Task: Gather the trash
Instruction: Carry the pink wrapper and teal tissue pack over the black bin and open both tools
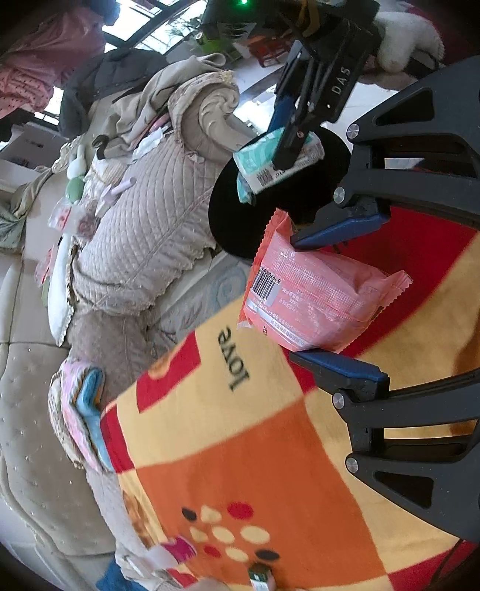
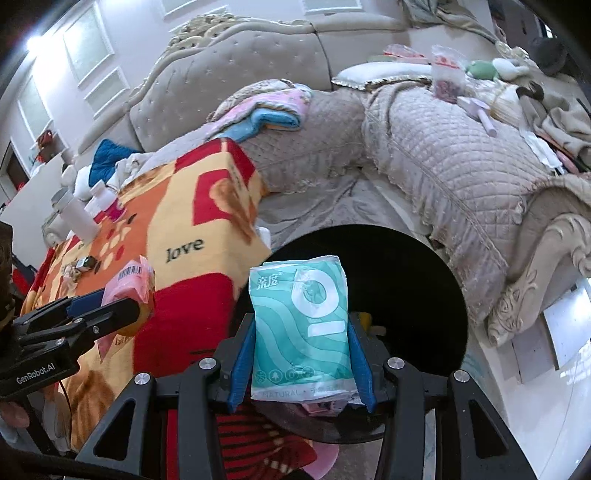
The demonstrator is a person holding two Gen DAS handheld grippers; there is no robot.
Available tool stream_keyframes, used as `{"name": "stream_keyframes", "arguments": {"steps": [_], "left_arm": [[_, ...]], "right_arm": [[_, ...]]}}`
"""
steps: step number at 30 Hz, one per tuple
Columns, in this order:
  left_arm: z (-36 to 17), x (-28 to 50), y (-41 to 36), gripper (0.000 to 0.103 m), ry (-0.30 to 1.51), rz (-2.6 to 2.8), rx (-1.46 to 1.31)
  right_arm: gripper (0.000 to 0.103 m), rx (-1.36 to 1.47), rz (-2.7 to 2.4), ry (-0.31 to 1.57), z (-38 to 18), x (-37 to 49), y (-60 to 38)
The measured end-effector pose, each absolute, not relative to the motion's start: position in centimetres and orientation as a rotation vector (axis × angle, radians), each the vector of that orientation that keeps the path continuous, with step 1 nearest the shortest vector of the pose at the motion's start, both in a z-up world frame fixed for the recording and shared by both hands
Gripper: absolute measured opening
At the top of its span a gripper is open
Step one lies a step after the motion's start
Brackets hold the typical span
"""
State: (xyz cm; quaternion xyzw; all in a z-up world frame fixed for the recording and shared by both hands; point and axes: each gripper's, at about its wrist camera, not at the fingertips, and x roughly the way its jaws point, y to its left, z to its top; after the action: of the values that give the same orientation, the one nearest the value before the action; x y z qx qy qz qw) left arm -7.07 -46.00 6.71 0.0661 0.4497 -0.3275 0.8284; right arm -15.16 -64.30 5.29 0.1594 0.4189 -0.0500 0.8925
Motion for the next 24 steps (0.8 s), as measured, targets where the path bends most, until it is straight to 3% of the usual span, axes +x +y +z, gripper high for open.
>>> {"name": "stream_keyframes", "arguments": {"steps": [24], "left_arm": [[4.7,-6.2,-50.0,0.053,0.999,-0.755,0.144]], "right_arm": [[0.045,0.380,-0.154,0.896,2.9,-15.6,-67.5]]}}
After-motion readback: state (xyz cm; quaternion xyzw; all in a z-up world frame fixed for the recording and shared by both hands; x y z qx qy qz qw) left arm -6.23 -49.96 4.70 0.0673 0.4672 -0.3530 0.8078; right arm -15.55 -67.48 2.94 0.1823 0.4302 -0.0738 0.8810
